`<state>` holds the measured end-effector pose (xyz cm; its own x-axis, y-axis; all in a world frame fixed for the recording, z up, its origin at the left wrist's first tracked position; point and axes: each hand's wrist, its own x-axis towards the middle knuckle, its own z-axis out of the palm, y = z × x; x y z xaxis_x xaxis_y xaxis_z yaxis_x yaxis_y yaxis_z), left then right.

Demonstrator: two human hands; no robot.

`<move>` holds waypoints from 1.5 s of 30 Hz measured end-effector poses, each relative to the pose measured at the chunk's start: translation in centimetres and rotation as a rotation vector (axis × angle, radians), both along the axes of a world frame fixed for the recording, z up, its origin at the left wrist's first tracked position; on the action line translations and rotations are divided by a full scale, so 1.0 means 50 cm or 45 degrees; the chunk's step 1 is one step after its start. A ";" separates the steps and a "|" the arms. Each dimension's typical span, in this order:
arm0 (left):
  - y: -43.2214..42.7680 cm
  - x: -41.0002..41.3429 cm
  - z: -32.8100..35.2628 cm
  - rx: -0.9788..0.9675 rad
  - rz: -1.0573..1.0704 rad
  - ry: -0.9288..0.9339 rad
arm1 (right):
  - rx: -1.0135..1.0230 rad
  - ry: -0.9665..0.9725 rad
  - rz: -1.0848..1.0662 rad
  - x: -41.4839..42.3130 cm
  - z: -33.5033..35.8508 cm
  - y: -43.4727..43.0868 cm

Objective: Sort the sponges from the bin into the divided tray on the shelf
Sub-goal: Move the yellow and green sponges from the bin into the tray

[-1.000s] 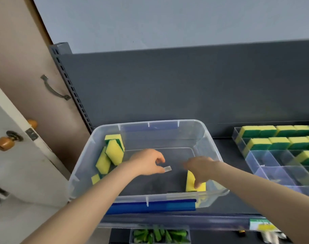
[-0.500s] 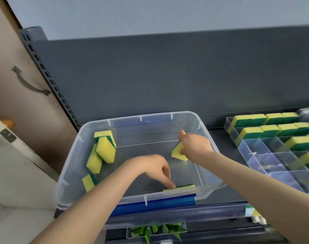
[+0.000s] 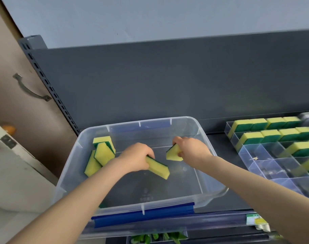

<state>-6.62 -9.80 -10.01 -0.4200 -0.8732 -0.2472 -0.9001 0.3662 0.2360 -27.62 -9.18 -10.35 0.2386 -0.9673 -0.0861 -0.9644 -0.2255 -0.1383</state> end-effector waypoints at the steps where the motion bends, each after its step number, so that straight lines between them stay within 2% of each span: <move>1: -0.006 0.012 -0.002 -0.012 0.036 0.014 | 0.020 -0.029 0.037 0.000 -0.001 -0.001; 5: -0.011 0.037 -0.021 0.075 0.195 0.135 | 0.109 -0.024 0.152 0.003 -0.012 -0.006; 10: -0.006 0.049 -0.041 -0.016 0.263 0.150 | 0.059 0.097 0.135 0.007 -0.012 -0.003; 13: -0.009 0.059 -0.032 -0.033 0.348 0.286 | 0.039 -0.105 0.101 0.002 0.004 -0.007; 18: -0.015 0.071 0.001 -0.084 0.438 0.420 | 0.208 -0.463 0.068 0.007 0.031 0.001; 20: -0.017 0.070 0.016 -0.124 0.444 0.450 | 0.148 -0.560 0.031 0.009 0.041 0.009; 25: -0.022 0.053 0.054 -0.188 0.399 0.486 | -0.017 -0.378 0.029 0.008 0.071 0.023; 31: -0.028 0.003 0.104 -0.272 0.290 0.545 | -0.149 -0.516 -0.138 -0.033 0.119 0.043; 38: -0.017 -0.082 0.156 -0.438 0.253 0.751 | -0.401 -0.606 -0.237 -0.145 0.192 0.058; 45: -0.005 -0.232 0.184 -0.490 0.190 0.885 | -0.448 -0.630 -0.255 -0.287 0.224 0.077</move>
<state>-18.21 -10.06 -0.80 -0.2394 -0.9031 0.3566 -0.6399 0.4229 0.6416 -41.99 -5.34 0.86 -0.0194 -0.9475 0.3191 -0.8335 -0.1610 -0.5285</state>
